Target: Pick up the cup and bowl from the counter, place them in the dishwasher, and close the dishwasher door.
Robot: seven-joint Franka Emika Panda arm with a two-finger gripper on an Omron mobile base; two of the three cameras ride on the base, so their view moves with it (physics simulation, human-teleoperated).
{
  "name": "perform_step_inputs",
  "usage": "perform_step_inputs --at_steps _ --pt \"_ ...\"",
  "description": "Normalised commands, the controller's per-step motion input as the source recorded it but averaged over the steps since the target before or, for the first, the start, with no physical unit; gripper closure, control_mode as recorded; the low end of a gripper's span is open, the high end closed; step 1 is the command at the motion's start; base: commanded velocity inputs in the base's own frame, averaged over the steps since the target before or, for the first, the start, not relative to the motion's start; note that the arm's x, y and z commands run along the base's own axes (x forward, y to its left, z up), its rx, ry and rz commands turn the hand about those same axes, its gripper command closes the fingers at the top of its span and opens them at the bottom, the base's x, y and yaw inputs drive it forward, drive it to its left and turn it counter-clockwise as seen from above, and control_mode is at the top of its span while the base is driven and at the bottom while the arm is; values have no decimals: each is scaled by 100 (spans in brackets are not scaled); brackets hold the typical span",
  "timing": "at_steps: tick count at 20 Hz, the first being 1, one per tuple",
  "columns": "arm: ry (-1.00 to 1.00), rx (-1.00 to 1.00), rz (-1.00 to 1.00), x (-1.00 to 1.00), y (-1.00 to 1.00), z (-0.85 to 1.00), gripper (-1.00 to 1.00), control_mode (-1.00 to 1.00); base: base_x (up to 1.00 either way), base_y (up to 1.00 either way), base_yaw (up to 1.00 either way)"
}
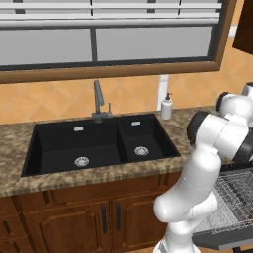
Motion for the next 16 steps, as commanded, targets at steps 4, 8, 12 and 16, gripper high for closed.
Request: perform_step_inputs --at_steps 4,8,12,16 --pt "-6 3 0 36 -24 -26 -100 -100 0 0 0" --pt "-7 0 2 44 -3 -30 -100 -100 0 0 0" --pt "0 -5 0 49 -21 -28 -100 -100 0 0 0" --pt "10 -7 0 29 -26 -24 -100 -100 0 0 0"
